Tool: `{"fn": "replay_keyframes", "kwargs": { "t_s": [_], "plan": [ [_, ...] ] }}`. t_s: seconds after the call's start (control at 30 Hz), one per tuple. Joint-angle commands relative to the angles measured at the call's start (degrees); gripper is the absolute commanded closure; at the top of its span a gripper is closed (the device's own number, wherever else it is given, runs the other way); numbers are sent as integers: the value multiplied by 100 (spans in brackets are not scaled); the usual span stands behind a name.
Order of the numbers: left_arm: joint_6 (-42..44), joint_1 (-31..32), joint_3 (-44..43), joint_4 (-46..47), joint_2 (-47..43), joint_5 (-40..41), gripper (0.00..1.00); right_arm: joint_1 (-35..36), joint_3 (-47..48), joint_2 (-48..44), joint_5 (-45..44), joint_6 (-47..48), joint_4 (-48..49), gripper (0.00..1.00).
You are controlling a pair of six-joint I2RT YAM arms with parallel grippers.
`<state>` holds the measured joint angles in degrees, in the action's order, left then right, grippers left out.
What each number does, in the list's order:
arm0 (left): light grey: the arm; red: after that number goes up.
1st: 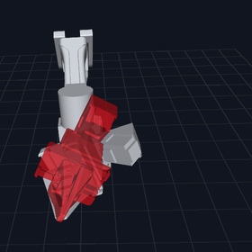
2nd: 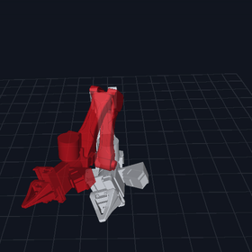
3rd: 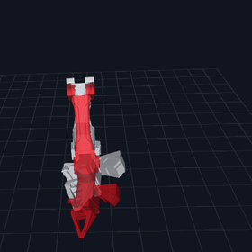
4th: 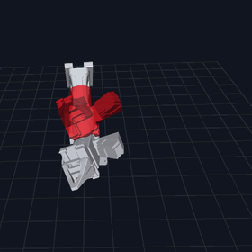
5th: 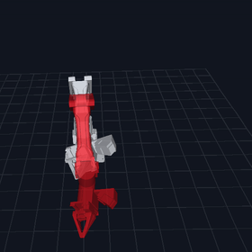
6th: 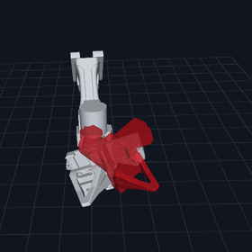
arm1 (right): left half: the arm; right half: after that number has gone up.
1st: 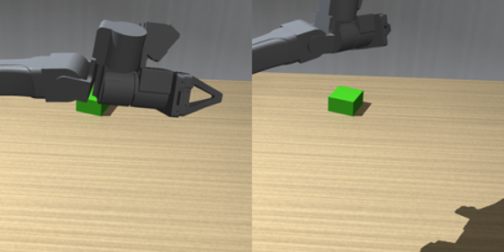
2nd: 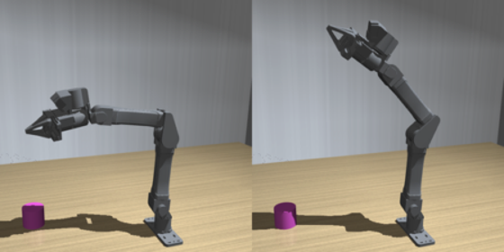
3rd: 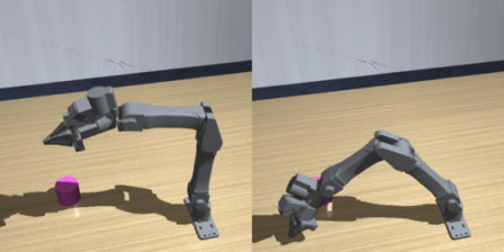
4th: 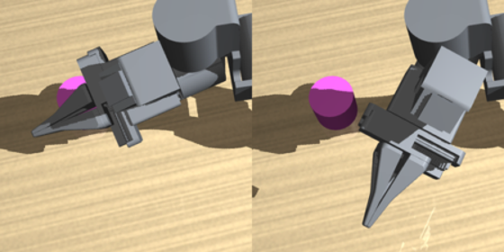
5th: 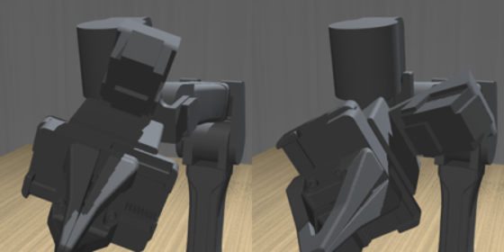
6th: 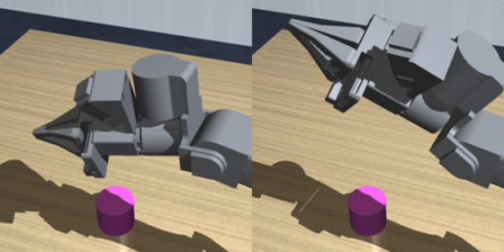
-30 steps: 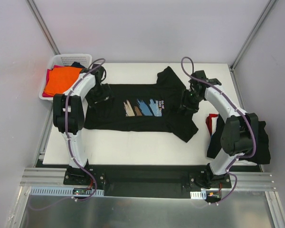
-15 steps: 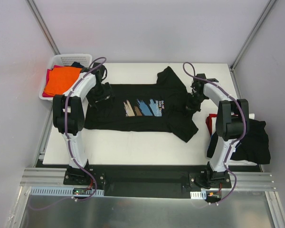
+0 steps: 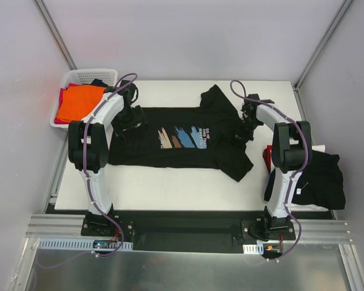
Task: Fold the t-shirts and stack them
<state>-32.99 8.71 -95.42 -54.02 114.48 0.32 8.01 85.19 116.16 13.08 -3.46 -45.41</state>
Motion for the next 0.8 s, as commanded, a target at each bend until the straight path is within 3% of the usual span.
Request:
{"fn": "replay_keyframes", "kwargs": {
  "t_s": [0.0,0.3,0.4,0.6,0.77],
  "plan": [
    [21,122,41,-170,-145,100,5,-98,682,293,-165,39,-47,97],
    [-5,192,67,-179,-136,74,5,-238,2281,925,-403,-242,-372,97],
    [21,210,67,-179,-154,83,5,-239,2432,944,-403,-304,-451,97],
    [56,236,181,-179,-241,91,5,-11,1889,321,-25,-409,-416,96],
    [162,228,785,-197,-671,100,2,490,608,-434,63,-409,-206,96]
  ]
}}
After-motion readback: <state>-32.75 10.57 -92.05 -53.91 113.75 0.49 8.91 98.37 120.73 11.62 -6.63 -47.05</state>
